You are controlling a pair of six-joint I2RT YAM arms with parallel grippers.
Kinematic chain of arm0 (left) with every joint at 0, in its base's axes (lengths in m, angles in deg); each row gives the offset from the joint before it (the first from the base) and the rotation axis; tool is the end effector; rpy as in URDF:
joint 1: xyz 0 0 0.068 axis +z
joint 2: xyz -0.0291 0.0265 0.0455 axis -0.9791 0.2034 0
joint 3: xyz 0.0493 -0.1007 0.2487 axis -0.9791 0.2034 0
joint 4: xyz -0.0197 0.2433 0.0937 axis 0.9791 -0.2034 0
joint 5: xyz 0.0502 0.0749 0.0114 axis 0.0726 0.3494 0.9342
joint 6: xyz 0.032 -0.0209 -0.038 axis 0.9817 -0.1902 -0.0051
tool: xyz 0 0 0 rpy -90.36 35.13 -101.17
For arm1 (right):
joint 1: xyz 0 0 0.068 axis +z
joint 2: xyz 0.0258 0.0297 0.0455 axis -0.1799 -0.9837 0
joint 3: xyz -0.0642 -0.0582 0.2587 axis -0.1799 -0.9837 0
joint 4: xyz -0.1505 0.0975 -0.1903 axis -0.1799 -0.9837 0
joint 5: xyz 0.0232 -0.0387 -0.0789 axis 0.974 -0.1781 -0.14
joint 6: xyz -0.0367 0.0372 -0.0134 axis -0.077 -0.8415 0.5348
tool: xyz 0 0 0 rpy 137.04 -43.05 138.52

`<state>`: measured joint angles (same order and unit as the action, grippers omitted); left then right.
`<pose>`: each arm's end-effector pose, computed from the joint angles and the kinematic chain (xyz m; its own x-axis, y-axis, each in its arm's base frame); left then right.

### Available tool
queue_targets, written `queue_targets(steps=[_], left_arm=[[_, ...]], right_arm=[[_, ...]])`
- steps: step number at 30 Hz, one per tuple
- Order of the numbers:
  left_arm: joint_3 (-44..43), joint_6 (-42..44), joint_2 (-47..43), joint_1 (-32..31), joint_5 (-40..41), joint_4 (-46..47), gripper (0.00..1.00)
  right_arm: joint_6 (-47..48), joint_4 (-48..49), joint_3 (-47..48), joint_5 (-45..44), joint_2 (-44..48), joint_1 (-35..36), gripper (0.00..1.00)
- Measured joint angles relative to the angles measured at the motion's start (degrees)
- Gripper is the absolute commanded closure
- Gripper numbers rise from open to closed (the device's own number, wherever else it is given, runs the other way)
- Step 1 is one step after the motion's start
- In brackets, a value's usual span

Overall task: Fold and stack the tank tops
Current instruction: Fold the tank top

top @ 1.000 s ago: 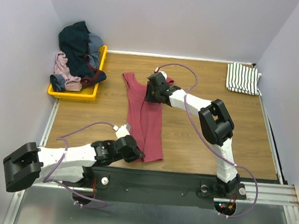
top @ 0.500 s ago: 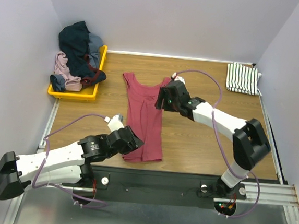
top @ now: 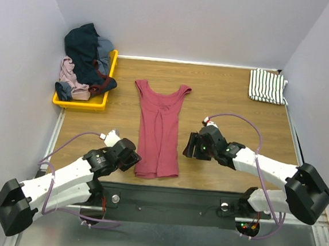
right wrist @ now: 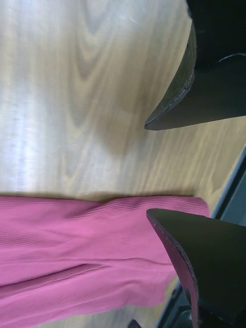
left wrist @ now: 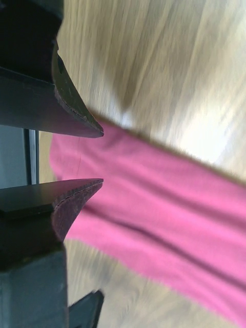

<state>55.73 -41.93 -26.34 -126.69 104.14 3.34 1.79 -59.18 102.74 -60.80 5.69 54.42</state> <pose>0.1093 -0.1093 0.1846 -0.7057 -0.6164 -0.3494 -0.3227 0.7186 -0.6160 0.1791 0.1702 0.1864 -0.8482 0.1188 -0.5162 -0.1243 0.9027 0.4119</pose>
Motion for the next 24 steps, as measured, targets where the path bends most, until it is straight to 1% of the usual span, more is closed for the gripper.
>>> queue_targets(steps=[6,11,15,18,24], left_arm=[[2.80,2.62,0.90,2.32,-4.26,1.44,0.46],[3.52,4.26,1.57,2.82,-6.73,1.88,0.46],[3.52,5.09,2.47,2.86,-8.87,1.84,0.46],[3.52,5.40,3.50,2.97,-10.23,2.32,0.49],[3.48,5.95,5.51,3.17,-12.98,3.72,0.49]], right_arm=[[-3.78,2.03,-5.07,1.66,1.20,4.13,0.32],[-7.43,6.49,-7.91,1.99,1.16,8.79,0.32],[-9.90,9.35,-9.05,1.99,1.14,10.32,0.32],[-11.39,10.38,-9.29,1.99,0.79,11.58,0.34],[-14.16,12.92,-10.45,2.29,0.42,13.53,0.37]])
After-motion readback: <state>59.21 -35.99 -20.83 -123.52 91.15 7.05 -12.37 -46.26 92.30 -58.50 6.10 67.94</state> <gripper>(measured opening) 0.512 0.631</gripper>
